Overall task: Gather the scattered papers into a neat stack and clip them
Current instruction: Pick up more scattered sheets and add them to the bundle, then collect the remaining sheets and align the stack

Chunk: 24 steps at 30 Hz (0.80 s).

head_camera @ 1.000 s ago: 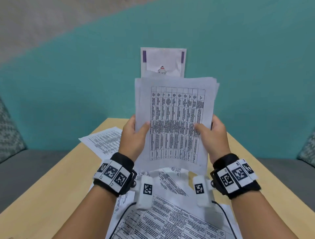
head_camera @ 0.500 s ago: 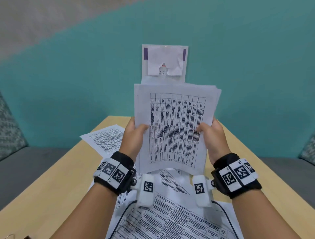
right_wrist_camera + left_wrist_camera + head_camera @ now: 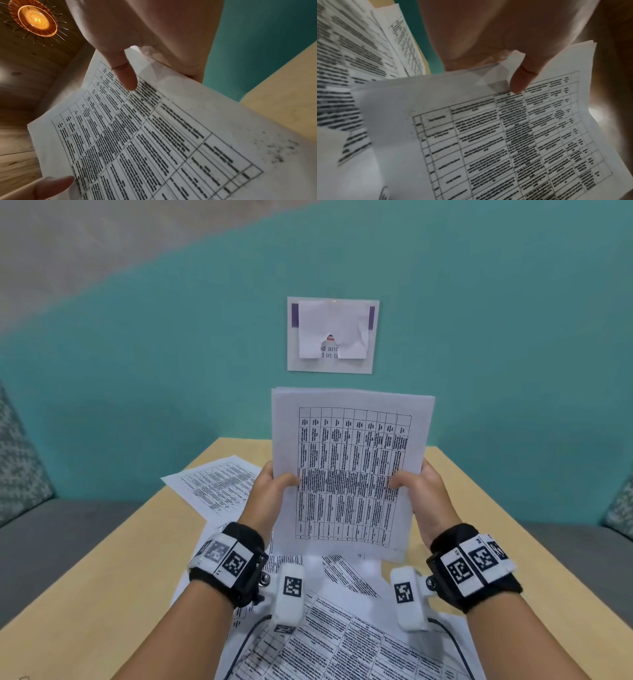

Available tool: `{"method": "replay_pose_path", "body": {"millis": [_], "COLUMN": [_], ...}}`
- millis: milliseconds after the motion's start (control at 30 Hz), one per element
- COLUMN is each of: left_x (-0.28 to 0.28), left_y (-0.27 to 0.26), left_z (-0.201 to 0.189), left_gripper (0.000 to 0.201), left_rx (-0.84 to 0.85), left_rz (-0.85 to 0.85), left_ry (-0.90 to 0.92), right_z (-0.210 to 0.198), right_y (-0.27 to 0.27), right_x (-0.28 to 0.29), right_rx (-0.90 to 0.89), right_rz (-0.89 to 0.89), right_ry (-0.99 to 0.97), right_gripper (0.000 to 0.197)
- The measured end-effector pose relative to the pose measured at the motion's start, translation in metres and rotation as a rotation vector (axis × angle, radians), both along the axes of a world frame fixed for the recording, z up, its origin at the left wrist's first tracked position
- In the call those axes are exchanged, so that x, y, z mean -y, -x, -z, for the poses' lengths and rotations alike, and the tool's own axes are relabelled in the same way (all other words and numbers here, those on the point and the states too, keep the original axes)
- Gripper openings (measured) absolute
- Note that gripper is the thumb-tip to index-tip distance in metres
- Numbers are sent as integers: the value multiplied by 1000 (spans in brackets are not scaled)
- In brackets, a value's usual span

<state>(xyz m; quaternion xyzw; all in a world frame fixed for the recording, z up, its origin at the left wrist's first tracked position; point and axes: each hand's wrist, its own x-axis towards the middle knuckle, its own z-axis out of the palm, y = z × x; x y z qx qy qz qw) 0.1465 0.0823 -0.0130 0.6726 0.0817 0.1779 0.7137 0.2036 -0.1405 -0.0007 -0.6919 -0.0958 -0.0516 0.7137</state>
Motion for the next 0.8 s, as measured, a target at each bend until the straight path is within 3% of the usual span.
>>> {"method": "replay_pose_path", "body": {"millis": [300, 567, 800], "left_x": [1, -1, -3], "left_y": [-5, -6, -6], "left_z": [9, -2, 9], "left_gripper": [43, 45, 46], "left_rx": [-78, -31, -106], "left_rz": [35, 25, 49], "left_ry": [-23, -46, -116], "right_z": [10, 3, 18], "right_y": [-4, -2, -3], "right_x": [-2, -5, -7], "right_rx": [-48, -2, -49], "right_rz": [5, 32, 8], "right_ry": [9, -40, 26], "right_gripper": [42, 35, 46]}}
